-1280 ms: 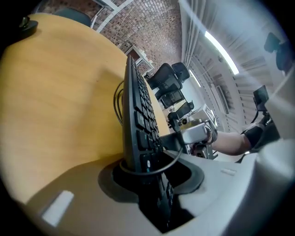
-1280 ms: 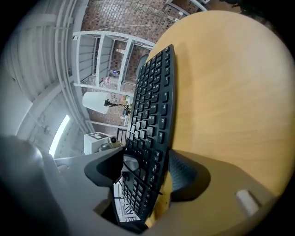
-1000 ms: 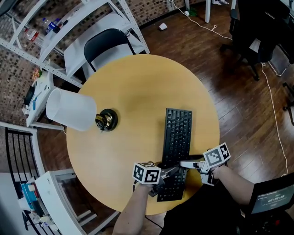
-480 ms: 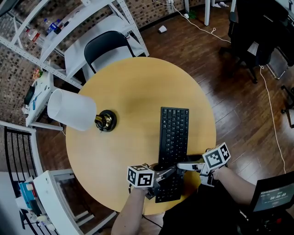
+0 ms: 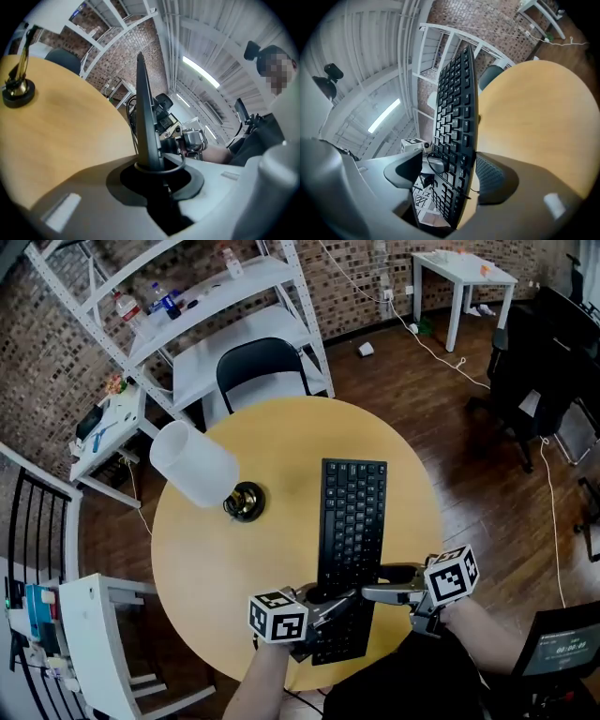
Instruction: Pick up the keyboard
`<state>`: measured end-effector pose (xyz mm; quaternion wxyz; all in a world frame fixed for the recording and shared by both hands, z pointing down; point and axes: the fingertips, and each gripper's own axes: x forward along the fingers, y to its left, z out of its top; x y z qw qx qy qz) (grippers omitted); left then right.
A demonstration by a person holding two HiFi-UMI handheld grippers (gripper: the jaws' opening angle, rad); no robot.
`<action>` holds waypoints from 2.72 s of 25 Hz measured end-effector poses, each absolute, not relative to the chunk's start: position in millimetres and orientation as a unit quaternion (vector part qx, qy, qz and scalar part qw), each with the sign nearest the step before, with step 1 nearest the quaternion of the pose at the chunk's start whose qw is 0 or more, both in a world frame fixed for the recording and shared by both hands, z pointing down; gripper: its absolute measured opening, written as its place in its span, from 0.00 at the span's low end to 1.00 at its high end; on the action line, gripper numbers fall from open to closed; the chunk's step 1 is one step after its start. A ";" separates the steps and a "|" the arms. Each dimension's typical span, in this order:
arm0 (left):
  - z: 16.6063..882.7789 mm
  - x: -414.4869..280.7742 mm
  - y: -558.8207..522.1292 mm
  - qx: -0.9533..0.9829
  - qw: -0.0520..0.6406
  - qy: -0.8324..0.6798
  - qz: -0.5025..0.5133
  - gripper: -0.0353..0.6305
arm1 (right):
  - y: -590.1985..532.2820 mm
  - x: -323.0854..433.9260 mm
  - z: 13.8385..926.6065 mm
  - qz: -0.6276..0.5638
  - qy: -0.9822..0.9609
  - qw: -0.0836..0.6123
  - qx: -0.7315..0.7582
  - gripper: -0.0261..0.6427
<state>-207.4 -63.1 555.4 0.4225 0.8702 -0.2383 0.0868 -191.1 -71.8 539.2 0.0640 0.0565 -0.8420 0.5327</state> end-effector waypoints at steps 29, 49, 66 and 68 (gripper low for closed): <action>359.7 -296.9 -11.4 0.816 0.234 -0.512 -0.132 0.20 | -60.5 -226.0 389.7 0.396 -0.907 0.011 -0.139 0.54; 308.8 -346.5 -3.3 0.783 0.183 -0.572 -0.162 0.20 | -111.5 -217.9 351.4 0.294 -0.955 -0.035 -0.001 0.21; 320.1 -380.8 15.6 0.717 0.145 -0.672 -0.119 0.19 | -134.1 -229.1 340.0 0.077 -0.989 0.041 0.121 0.04; 326.7 -379.8 20.8 0.713 0.147 -0.674 -0.124 0.19 | -127.9 -231.2 341.1 0.074 -0.990 0.036 0.116 0.04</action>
